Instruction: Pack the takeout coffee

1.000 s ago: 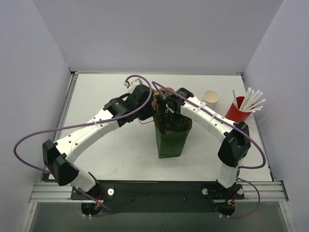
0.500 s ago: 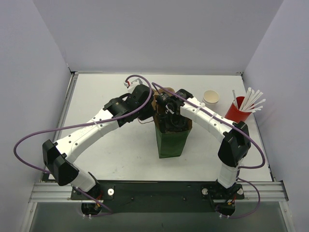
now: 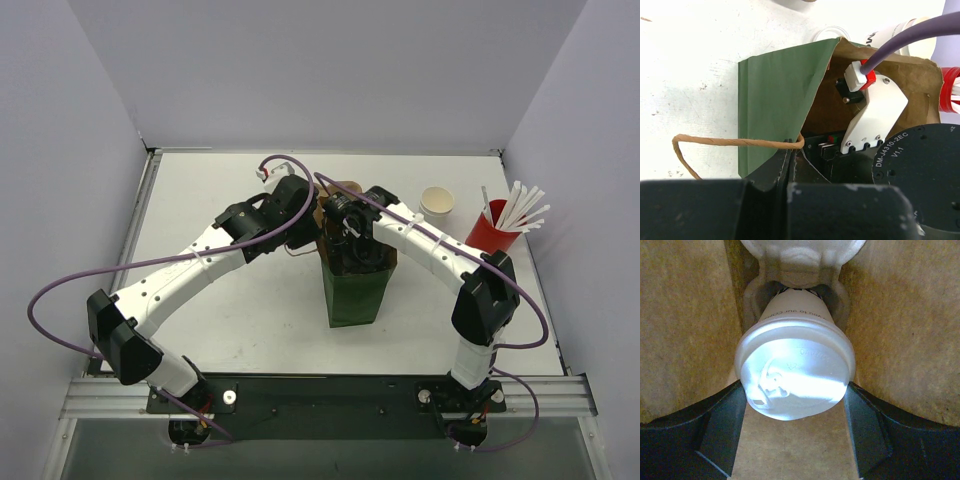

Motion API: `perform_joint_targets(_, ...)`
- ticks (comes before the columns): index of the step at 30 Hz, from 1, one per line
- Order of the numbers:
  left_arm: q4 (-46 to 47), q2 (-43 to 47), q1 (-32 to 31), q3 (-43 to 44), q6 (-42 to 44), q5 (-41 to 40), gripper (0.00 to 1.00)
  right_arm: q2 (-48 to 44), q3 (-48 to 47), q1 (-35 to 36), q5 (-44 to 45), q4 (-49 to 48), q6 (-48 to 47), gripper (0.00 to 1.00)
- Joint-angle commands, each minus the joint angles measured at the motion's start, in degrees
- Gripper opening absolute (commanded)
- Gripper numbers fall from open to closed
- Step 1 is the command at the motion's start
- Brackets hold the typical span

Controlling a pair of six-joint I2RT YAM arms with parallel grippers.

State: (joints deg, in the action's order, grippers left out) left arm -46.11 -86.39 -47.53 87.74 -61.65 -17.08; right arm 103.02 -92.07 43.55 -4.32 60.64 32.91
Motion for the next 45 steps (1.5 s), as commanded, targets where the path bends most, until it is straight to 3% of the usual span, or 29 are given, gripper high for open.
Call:
perform_joint_targets(1,1.7,2.3,-0.2,-0.2,0.4,2.1,0.00,1.0,2.2,-0.3,1.4,0.5,-0.3,0.46)
perform_joint_targets(45,2.1,2.5,-0.4,-0.6,0.9,3.1,0.00,2.4,5.5,-0.9,1.9,-3.2,-0.6,0.45)
